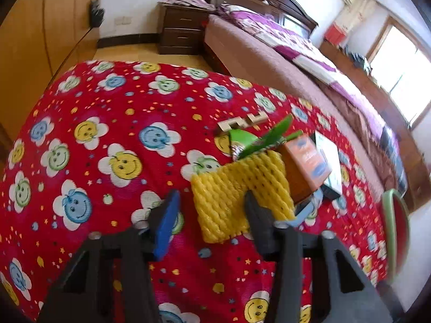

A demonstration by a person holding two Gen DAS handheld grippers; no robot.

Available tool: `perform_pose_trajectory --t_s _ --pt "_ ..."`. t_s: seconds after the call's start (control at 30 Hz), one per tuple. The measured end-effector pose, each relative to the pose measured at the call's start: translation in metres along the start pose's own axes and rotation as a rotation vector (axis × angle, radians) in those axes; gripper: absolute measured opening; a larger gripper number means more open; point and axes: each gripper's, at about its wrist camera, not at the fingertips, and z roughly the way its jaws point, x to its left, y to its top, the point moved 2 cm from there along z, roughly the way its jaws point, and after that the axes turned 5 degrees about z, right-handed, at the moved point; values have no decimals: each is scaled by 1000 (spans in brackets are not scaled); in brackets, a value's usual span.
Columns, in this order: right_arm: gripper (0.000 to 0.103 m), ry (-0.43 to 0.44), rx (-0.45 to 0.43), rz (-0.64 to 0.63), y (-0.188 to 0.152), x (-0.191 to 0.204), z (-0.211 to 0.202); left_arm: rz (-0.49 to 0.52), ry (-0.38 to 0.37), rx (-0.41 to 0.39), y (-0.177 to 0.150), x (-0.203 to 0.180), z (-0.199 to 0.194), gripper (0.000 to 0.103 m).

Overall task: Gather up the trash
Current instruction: 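Close the left gripper on the yellow foam net, then lift the yellow foam net with the left gripper while the right approaches the blue pipe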

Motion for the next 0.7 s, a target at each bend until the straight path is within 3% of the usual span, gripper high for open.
perform_pose_trajectory --t_s 0.07,0.17,0.43,0.7 --pt "76 1 2 -1 0 0 0 20 -31 1 -1 -6 0 24" --pt "76 0 6 -5 -1 2 0 33 -64 -2 -3 -12 -1 13" --pt "76 -4 2 -62 0 25 -3 41 -73 -35 -3 1 -27 11" --pt "76 -1 18 -163 2 77 10 52 23 -119 9 44 -64 11"
